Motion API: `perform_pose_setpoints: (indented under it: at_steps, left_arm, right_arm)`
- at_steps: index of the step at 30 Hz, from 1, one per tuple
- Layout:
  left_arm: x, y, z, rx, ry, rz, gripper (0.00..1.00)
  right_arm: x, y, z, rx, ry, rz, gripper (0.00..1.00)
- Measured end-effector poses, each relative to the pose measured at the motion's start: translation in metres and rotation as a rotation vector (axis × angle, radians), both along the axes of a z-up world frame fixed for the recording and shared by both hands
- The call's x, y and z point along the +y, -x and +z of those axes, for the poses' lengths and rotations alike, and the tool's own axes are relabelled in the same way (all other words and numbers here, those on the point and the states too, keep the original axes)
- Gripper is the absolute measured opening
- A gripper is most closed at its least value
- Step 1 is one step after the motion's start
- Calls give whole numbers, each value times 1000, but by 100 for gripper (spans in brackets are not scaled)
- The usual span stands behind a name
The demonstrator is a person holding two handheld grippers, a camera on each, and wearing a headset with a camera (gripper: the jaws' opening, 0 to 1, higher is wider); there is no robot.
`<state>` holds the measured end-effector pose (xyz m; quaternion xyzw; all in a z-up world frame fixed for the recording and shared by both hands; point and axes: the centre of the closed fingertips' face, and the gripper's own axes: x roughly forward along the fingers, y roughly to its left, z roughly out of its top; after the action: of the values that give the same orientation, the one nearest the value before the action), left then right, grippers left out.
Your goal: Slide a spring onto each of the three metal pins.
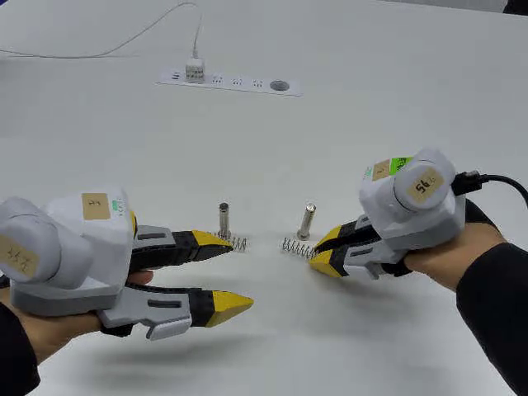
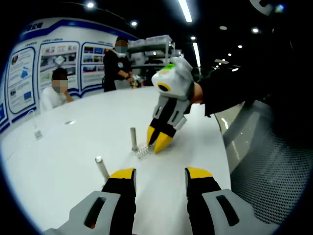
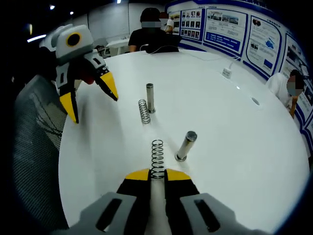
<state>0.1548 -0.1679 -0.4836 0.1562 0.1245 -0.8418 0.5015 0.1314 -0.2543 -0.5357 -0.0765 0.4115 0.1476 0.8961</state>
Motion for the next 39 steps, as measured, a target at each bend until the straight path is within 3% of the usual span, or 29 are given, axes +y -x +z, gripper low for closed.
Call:
perform_pose_setpoints:
  at_steps: [12, 25, 39]
  left_arm:
    - [-4, 5, -1, -16, -4, -32, 41]
    - [-6, 13, 3, -28, 5, -72, 39]
    - [-5, 23, 4, -70, 37, -131, 21]
  right_arm:
    - [30, 12, 25, -20, 10, 100, 12]
    - [61, 10, 48, -42, 25, 247, 12]
    - [76, 11, 50, -29, 50, 348, 12]
